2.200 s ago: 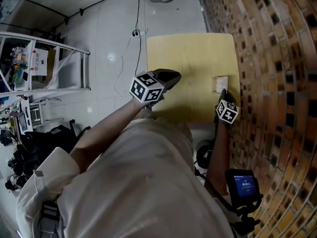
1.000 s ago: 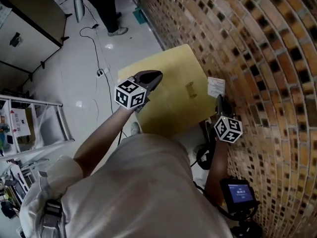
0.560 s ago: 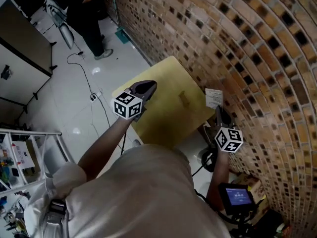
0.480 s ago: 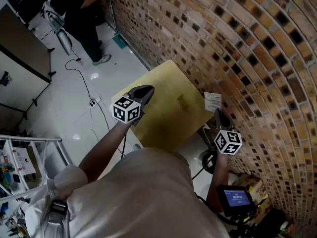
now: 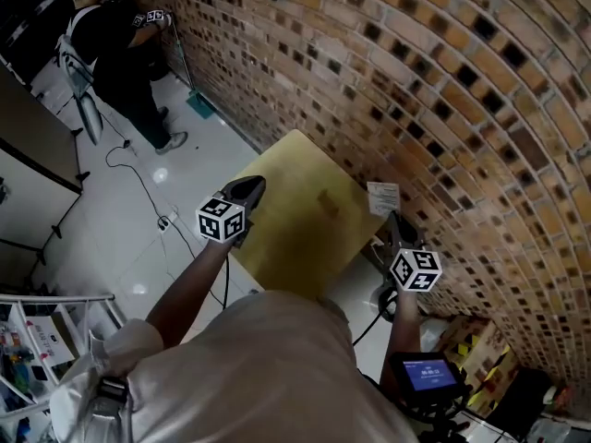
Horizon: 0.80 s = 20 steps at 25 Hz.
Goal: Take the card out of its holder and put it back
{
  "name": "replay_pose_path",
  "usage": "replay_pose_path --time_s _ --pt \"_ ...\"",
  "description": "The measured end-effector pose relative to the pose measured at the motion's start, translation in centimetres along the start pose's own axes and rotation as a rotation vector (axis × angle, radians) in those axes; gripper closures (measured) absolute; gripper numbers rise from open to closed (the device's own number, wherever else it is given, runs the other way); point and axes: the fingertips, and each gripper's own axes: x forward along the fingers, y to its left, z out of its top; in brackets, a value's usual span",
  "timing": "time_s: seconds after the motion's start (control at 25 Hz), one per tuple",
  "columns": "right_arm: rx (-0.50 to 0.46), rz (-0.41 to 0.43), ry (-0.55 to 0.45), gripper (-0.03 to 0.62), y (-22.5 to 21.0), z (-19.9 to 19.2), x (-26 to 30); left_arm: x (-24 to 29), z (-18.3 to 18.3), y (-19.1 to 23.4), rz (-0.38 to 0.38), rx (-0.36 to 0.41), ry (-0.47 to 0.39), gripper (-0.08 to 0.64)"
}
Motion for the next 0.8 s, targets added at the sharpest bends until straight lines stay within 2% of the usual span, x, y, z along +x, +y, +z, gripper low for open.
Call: replay_pose_path --time_s 0.8 --pt "0.010 -0.044 -0.015 0.578 1.8 0.3 0.1 0.3 -0.4 0.0 -0.066 -0.005 0.023 0.518"
